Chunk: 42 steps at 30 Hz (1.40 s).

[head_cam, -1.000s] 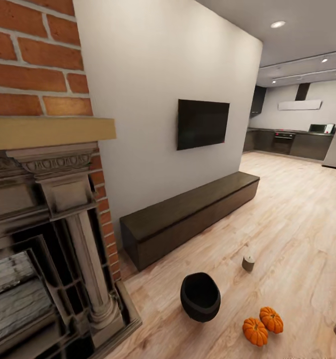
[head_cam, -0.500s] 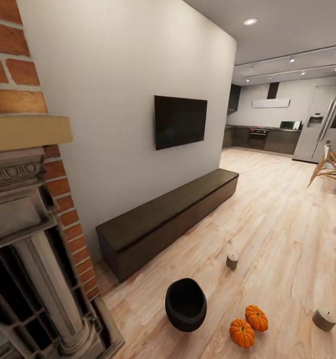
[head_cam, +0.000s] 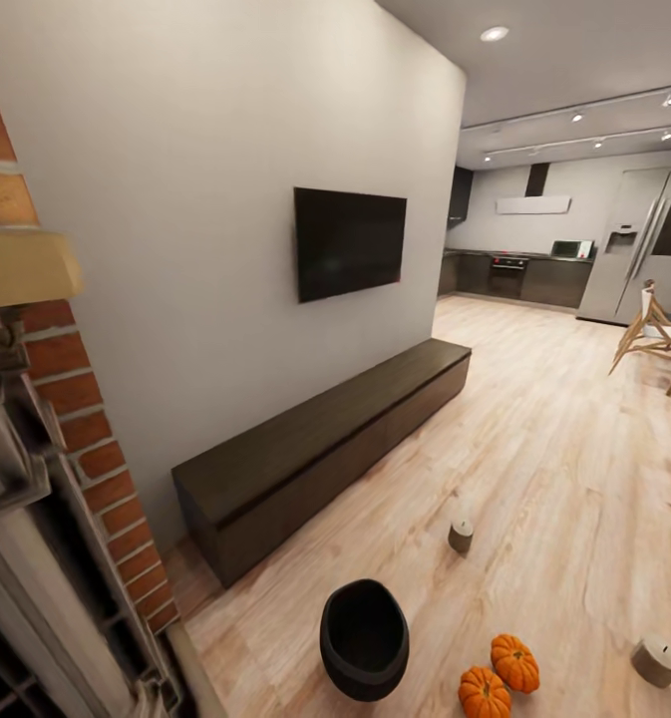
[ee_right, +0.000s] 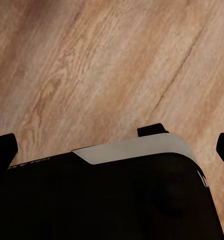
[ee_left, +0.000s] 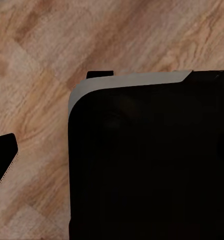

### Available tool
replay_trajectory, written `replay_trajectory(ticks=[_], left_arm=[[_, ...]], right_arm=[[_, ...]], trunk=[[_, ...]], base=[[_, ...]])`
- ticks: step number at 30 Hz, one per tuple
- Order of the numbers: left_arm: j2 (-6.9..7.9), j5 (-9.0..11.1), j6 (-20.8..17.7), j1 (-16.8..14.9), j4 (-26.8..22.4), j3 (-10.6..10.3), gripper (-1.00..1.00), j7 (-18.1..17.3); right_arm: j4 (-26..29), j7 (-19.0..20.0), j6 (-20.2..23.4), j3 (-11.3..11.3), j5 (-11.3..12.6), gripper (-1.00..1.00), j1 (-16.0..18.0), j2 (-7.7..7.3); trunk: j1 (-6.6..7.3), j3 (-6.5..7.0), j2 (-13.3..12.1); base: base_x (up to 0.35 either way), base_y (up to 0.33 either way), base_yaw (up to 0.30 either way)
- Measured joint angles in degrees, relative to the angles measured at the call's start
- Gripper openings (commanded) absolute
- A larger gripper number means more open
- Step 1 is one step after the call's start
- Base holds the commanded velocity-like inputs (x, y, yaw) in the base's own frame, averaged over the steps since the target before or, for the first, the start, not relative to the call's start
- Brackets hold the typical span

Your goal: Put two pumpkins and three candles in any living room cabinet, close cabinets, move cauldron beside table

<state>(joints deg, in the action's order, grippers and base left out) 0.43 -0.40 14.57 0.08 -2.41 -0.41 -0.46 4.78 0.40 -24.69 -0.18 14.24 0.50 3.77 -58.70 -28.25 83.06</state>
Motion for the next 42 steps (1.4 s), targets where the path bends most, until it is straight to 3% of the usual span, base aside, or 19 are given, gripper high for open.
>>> replay_trajectory(ticks=[19,42], left_arm=[[0.00,0.0,0.0,0.0,0.0,0.0,1.00,0.0],[-0.08,-0.1,0.0,0.0,0.0,0.0,1.00,0.0]], right_arm=[[0.0,0.0,0.0,0.0,-0.1,1.00,0.0,0.00],[0.0,0.0,0.0,0.0,-0.1,1.00,0.0,0.00]], trunk=[[0.00,0.16,0.0],[-0.01,0.16,0.0]], base=[[0.259,-0.005,0.026],[0.246,-0.142,0.000]])
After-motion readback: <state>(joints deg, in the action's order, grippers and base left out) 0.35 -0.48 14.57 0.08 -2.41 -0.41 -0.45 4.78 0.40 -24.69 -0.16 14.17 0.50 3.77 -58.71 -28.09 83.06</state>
